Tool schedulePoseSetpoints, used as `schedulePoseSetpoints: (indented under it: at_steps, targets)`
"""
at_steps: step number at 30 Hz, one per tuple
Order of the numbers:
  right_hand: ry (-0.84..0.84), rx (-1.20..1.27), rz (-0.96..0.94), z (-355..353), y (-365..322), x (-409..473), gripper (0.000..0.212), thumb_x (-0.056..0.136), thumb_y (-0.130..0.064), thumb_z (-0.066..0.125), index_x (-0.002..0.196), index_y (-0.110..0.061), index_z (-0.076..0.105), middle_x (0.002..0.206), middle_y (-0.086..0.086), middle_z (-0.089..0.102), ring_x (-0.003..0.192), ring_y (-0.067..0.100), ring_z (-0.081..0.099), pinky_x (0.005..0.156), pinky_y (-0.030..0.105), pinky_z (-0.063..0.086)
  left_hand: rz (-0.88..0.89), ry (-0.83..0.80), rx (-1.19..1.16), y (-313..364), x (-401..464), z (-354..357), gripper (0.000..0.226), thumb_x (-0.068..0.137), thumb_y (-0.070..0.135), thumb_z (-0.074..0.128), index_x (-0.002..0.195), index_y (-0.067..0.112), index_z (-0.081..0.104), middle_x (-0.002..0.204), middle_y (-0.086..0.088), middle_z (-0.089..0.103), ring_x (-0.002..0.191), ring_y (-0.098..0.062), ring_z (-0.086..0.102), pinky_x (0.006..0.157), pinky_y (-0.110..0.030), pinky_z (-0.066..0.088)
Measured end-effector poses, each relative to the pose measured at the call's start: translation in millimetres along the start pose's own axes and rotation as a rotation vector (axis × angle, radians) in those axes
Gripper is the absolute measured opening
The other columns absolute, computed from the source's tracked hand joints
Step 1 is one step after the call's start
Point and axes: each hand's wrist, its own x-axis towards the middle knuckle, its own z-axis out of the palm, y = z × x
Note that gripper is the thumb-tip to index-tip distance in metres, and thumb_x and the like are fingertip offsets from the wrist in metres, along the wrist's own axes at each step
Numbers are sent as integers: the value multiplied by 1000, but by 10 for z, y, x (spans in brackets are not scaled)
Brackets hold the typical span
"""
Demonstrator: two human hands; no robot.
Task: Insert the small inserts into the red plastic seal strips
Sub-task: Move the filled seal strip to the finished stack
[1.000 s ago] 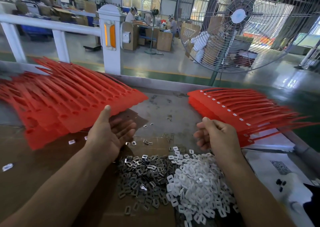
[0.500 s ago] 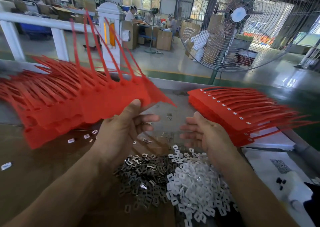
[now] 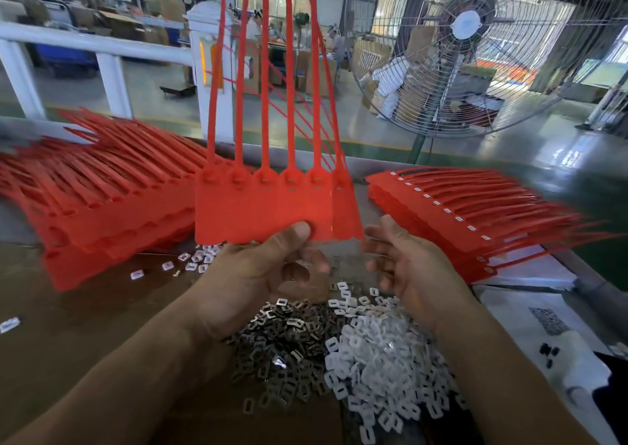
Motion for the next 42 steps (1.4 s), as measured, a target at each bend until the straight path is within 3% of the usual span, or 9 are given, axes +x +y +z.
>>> schedulePoseSetpoints:
  at_steps: [7,11,14,19,25,28,31,34,42]
  targets:
    - [-8,-13,-58,-131,-18,11,33,65,-48,85,75,-24,65,70,-2,56,52,9,46,40,20,33,-8,13,-10,-15,64,-103,21,92,21,61,99,7,74,102,-22,73,69,-27,67,55,-29,48]
    - [104,-149,-191,-173,-8,6,23,85,-36,81,69,-24,70,62,1,54,49,11,44,41,22,33,1,222,63,-54,165,-271,15,88,26,68,95,14,73,88,-13,75,72,-30,68,53,-30,48]
    - [213,-251,-267,-197,11,17,12,92,-30,78,82,-22,80,57,-4,61,45,6,49,41,19,40,28,419,162,-51,207,-484,16,87,32,74,95,18,76,95,-15,75,82,-38,69,71,-50,56]
    - [314,-366,-301,-227,54,45,14,92,-28,78,82,-37,82,75,10,74,67,19,62,70,49,59,63,431,460,-63,226,-660,7,94,24,69,91,24,75,72,-3,72,62,-13,64,60,-31,52]
    - [352,-545,-278,-325,82,122,16,90,-25,79,104,-17,79,77,-6,77,72,7,72,76,28,57,-6,423,748,-127,235,-696,23,91,22,73,114,25,69,89,8,77,81,-9,73,80,-36,59]
    - [295,-712,-210,-349,80,121,24,89,-21,80,112,-21,71,82,-9,75,65,-6,69,61,6,45,-49,466,1034,-126,219,-679,50,85,28,79,130,24,58,96,20,69,88,-2,66,86,-30,49]
    - [266,-838,-173,-395,52,91,17,89,-22,79,104,-21,74,70,-8,75,60,-6,67,59,13,44,-123,444,1232,-83,188,-672,66,84,34,78,142,24,49,117,8,67,105,-14,62,88,-31,44]
    - [246,-863,-140,-441,-8,46,9,90,-21,79,98,-24,76,68,-9,75,62,4,71,69,29,54,-155,430,1280,-27,169,-660,50,87,36,73,134,28,59,112,5,71,103,-19,65,87,-33,48]
    - [207,-1097,-92,-492,-135,-41,15,92,-32,74,78,-28,76,59,-12,71,50,1,64,58,27,43,-178,424,1310,10,130,-658,18,89,41,71,106,34,68,92,14,66,87,-13,62,77,-33,46]
